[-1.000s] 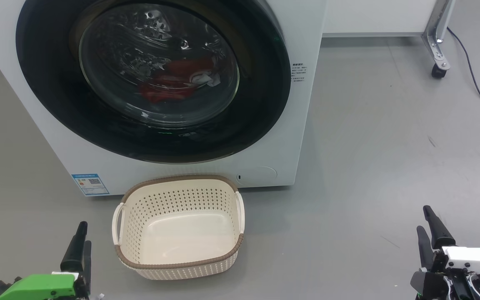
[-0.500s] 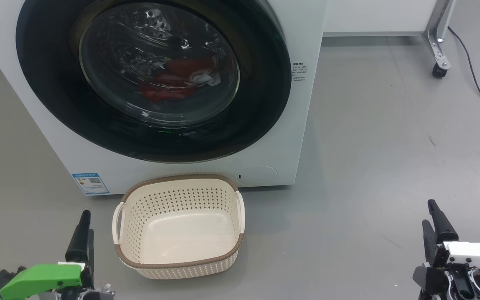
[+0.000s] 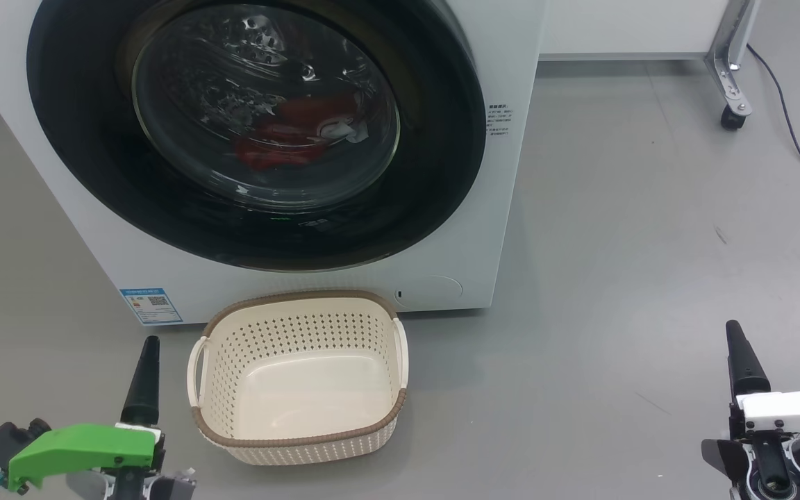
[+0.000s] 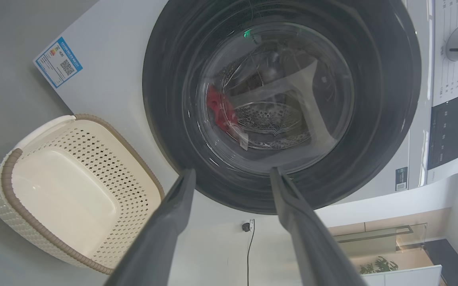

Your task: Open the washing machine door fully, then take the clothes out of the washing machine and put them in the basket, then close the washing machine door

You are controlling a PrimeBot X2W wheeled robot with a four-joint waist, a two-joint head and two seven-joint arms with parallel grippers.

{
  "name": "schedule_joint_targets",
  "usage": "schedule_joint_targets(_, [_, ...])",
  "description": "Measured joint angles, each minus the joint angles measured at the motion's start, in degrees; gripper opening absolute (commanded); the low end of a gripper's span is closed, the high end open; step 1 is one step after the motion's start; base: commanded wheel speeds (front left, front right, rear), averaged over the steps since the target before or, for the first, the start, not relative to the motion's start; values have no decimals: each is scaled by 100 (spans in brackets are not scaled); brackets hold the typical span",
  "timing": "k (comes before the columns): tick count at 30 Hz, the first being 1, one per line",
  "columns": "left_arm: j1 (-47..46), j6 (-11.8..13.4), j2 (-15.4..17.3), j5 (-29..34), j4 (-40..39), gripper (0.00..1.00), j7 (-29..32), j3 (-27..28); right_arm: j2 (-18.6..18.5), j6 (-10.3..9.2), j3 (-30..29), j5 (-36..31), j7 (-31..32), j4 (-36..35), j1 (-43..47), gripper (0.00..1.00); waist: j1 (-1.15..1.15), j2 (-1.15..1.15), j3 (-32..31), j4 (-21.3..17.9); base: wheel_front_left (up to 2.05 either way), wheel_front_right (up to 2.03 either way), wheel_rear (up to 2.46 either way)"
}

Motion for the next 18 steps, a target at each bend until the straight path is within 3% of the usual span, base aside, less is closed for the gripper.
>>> schedule_joint_targets(6, [-59, -1, 85, 512, -3, 100, -116, -180, -172, 0, 183, -617, -157, 20, -29, 100, 0, 0, 0, 1, 0, 0, 0])
schedule_joint_targets(18, [-163, 0, 191, 2175, -144, 100, -367, -134, -487, -63, 572, -2150, -437, 30, -204, 100, 0, 0, 2, 11, 0, 0, 0])
